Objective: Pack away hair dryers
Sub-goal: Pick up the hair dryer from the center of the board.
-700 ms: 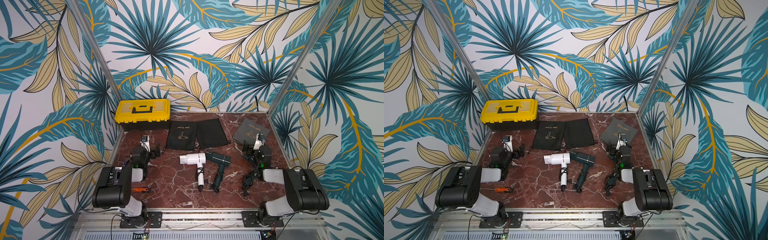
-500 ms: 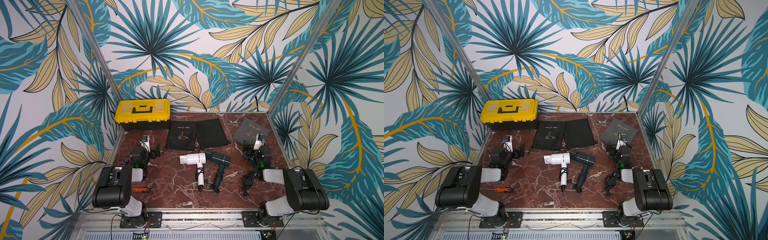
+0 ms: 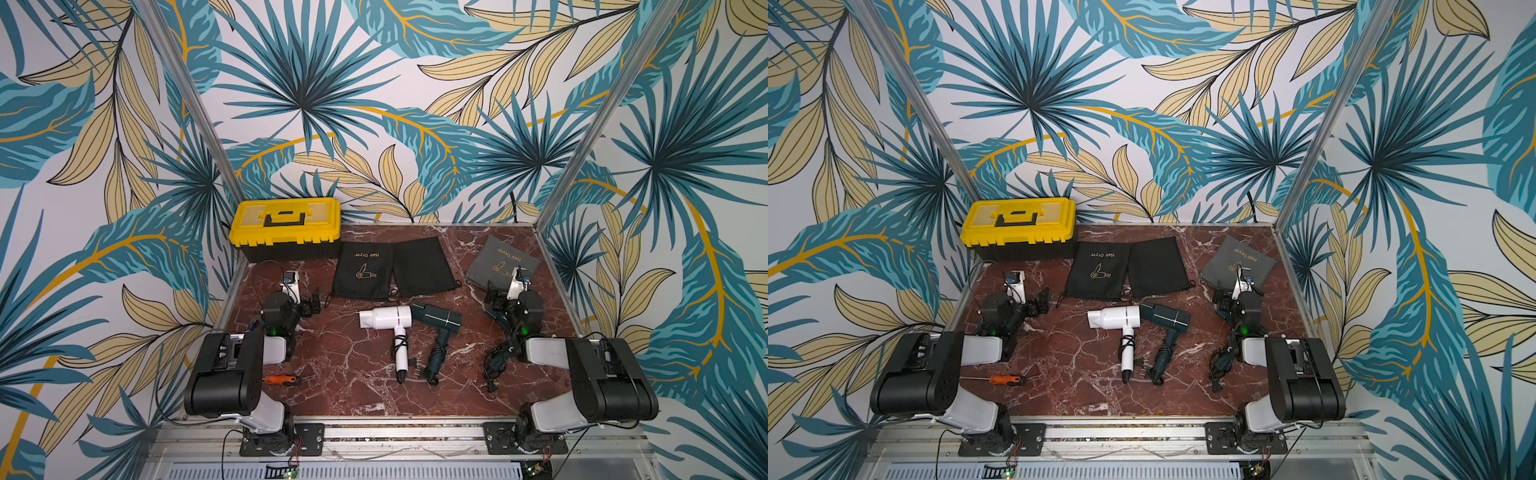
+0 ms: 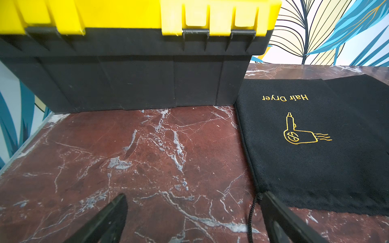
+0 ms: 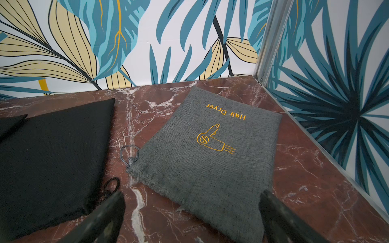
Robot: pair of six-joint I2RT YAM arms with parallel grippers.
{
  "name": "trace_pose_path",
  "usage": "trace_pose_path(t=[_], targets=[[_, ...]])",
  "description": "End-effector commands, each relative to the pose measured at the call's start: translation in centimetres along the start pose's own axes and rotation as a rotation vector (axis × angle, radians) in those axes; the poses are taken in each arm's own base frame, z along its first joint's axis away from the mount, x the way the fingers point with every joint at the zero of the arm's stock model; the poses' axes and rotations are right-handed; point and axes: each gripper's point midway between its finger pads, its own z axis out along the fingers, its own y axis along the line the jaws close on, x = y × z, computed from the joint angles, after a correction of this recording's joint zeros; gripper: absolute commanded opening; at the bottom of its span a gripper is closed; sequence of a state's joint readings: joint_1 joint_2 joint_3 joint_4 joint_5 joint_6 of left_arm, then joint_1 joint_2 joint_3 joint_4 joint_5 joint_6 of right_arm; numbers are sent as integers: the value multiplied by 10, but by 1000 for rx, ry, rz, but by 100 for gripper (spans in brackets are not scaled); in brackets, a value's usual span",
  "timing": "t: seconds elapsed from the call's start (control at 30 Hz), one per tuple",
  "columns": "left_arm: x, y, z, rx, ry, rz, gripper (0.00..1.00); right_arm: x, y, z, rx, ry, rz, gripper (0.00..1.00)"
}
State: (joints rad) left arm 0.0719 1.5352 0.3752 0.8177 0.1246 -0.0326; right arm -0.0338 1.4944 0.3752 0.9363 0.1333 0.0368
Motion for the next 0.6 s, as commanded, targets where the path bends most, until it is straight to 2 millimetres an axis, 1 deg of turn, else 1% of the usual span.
trace_pose_path(t=[0.0, 0.07, 0.1, 0.13, 0.17, 0.2, 0.23, 0.27, 0.3, 0.33, 0.37, 0.4, 0.43, 0.5, 0.53, 0.57], targets=[[-22, -1, 2, 8, -50, 14, 99, 9, -1, 0, 1, 28, -10, 99], [-22, -1, 2, 9, -50, 14, 99, 7, -4, -2, 17, 19, -6, 100], [-27, 0, 3, 4, -61, 19, 100, 3, -11, -3, 63, 21, 12, 99], [-36, 1, 2, -3, -81, 18, 99, -3, -15, -5, 86, 32, 17, 99], [-44, 0, 1, -1, -89, 19, 99, -9, -14, -7, 82, 46, 9, 99], [-48, -2, -1, 7, -63, 20, 99, -16, -14, -8, 89, 61, 5, 100], [-56, -5, -3, 15, -53, 30, 99, -24, -21, -10, 130, 80, 15, 99], [-63, -7, -6, 18, -51, 36, 99, -31, -27, -14, 171, 100, 54, 100], [-70, -10, -9, 19, -45, 51, 99, -40, -28, -19, 185, 105, 114, 99], [-77, -10, -10, 5, -30, 67, 99, -46, -25, -22, 171, 129, 166, 99], [-83, -9, -11, -10, -6, 83, 100, -47, -22, -26, 167, 183, 227, 99], [-90, -10, -12, -16, 32, 103, 99, -47, -18, -30, 170, 262, 294, 99], [-99, -12, -14, -16, 58, 128, 99, -47, -10, -35, 150, 345, 338, 100], [-121, -15, -24, -14, 78, 162, 100, -45, 13, -46, 82, 460, 391, 99], [-132, -17, -32, -9, 75, 164, 100, -46, 29, -53, 42, 469, 395, 100], [-138, -22, -37, 12, 88, 162, 99, -47, 42, -61, 19, 473, 373, 100]])
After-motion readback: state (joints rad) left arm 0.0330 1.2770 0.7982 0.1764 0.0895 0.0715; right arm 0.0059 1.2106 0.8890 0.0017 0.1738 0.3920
